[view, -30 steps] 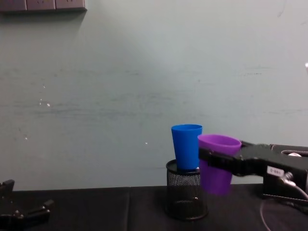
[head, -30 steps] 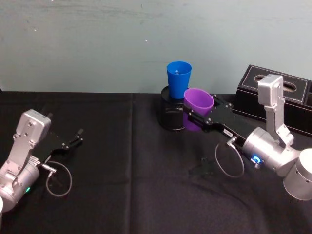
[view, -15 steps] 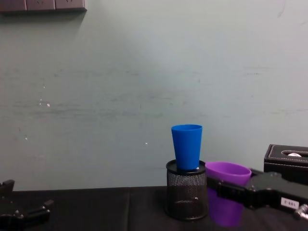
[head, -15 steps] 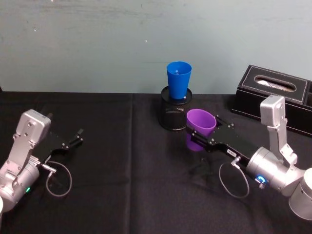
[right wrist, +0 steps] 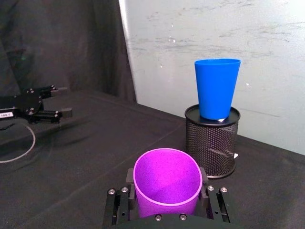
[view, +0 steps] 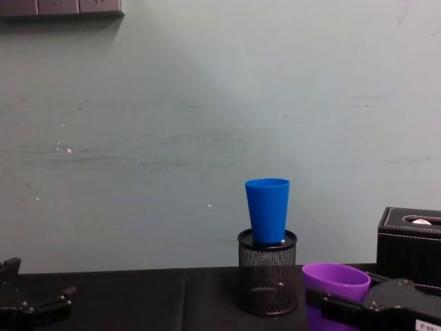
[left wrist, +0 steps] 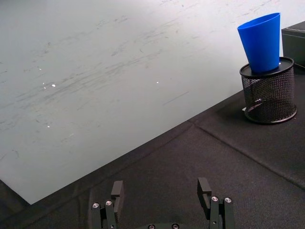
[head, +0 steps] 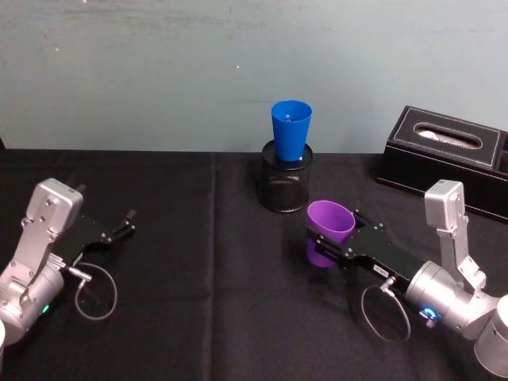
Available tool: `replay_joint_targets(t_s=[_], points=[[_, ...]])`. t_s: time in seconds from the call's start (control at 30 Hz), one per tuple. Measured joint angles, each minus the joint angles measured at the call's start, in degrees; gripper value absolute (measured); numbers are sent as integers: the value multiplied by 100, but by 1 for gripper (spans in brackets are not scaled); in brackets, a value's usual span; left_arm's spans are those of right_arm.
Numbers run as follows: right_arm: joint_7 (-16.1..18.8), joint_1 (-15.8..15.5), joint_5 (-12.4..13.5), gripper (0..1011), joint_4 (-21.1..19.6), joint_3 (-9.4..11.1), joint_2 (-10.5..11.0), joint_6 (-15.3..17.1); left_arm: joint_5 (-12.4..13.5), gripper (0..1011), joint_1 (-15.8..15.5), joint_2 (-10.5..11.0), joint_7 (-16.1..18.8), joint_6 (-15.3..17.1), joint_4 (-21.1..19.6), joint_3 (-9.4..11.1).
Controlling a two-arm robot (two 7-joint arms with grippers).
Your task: Pick up one cup with a gripper and tap it against the other cup.
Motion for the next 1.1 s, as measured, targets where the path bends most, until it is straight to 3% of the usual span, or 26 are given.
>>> replay_joint_targets(t_s=[0.37,1.1], points=[[125,18,-81,734,266,-73,-36,-220,0,1011,0,0,0,0,0,0],[196,18,-121,734,384,-79,-60,-288,0,1011,0,0,0,0,0,0]])
